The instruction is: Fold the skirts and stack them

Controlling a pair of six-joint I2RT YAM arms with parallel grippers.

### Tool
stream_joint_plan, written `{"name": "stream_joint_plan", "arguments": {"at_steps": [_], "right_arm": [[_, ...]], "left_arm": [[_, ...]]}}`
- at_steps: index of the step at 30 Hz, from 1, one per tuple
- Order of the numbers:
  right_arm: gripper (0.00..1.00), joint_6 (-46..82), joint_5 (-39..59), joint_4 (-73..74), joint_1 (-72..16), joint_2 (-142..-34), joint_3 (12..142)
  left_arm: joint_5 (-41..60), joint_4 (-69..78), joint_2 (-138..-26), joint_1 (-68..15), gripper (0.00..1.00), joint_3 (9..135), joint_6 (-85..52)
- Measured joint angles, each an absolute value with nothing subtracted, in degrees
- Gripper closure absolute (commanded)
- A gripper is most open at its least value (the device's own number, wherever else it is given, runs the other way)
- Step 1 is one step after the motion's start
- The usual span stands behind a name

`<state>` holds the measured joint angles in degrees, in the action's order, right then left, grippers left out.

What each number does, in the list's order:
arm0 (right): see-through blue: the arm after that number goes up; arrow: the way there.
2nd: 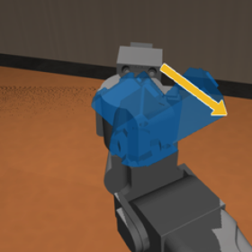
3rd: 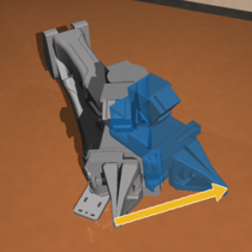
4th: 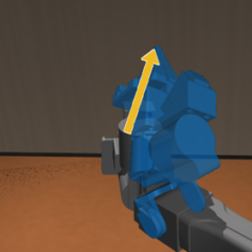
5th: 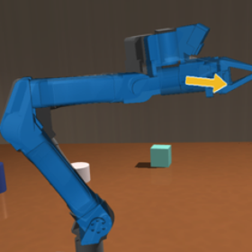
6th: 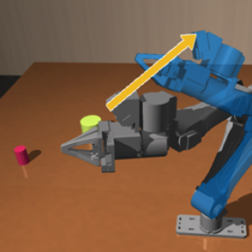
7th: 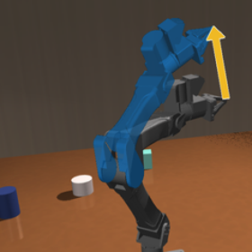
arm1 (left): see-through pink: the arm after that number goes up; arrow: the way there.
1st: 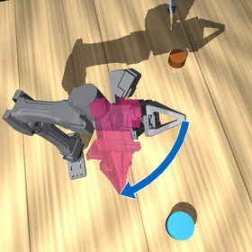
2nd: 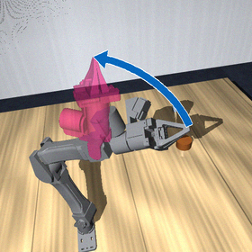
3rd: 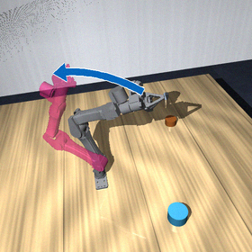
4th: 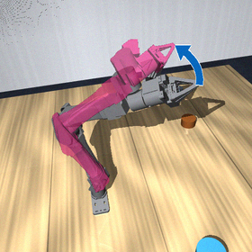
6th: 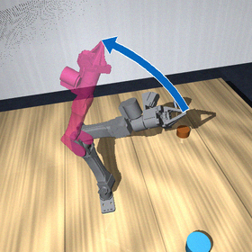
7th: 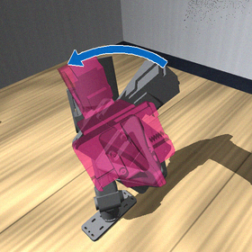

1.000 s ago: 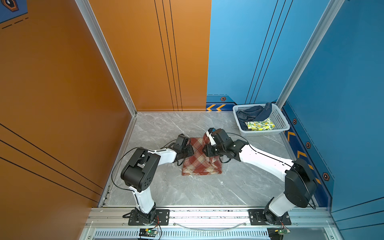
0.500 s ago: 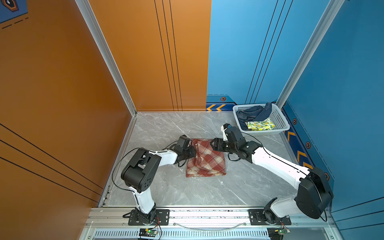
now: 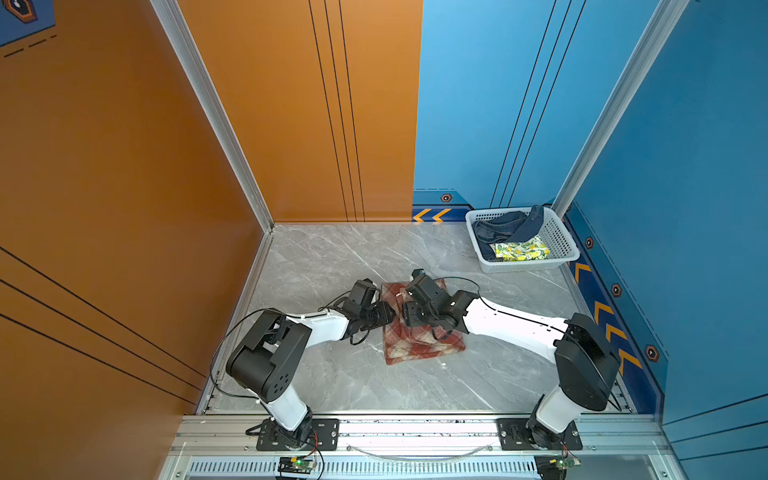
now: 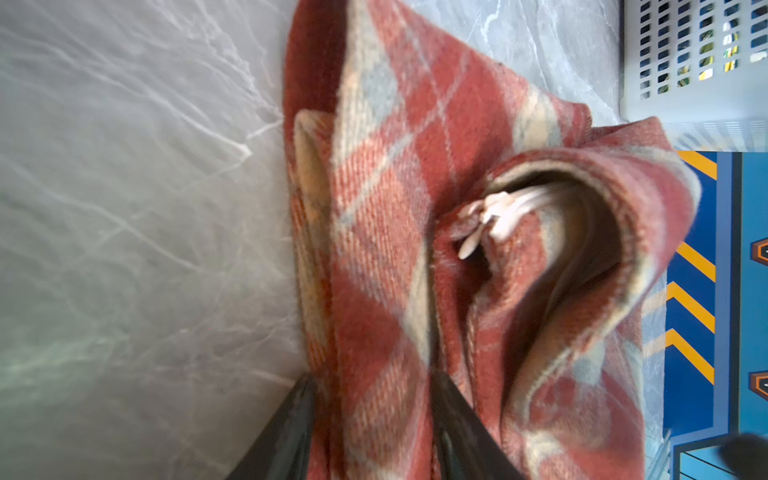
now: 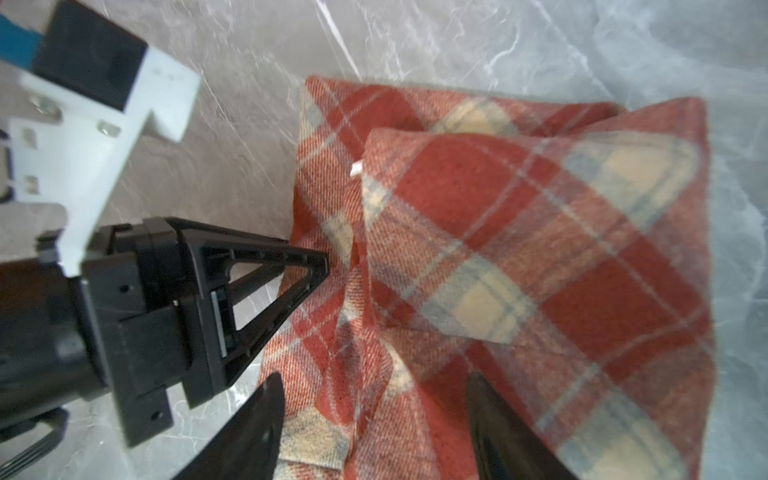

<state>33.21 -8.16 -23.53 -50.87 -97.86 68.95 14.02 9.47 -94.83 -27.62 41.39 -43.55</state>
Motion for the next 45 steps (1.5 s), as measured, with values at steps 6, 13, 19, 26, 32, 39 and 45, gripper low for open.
{"name": "stream_joint_plan", "arguments": {"at_steps": [6,13,19,26,32,39,45], "right_arm": [[0.33,32.82,-12.19,-25.87,-53.25,-103.94,72.75],[0.4,32.84,-16.71,-27.07,-54.13,-108.18,74.08],[0.54,32.82,-18.7,-27.07,-54.13,-111.81,74.48],[1.0,32.82,-18.68,-26.33,-53.45,-112.88,74.85],[1.0,32.88,-15.07,-24.88,-52.03,-109.91,72.86],[1.0,35.03,-8.23,-21.21,-50.15,-103.31,69.54],[1.0,37.5,-4.16,-18.28,-49.78,-101.45,69.12]], "left_arm": [[15.18,11.0,-96.38,-26.2,0.77,41.36,-42.78],[16.43,14.17,-98.63,-25.43,0.97,41.36,-42.76],[16.84,14.63,-98.85,-25.17,1.0,41.36,-42.94],[17.02,14.9,-98.87,-25.17,1.0,41.25,-42.94],[17.23,15.66,-99.2,-25.17,1.0,41.25,-42.92],[17.67,16.56,-99.55,-25.17,1.0,41.17,-42.94],[17.91,17.19,-99.55,-25.12,1.0,40.84,-42.94]]}}
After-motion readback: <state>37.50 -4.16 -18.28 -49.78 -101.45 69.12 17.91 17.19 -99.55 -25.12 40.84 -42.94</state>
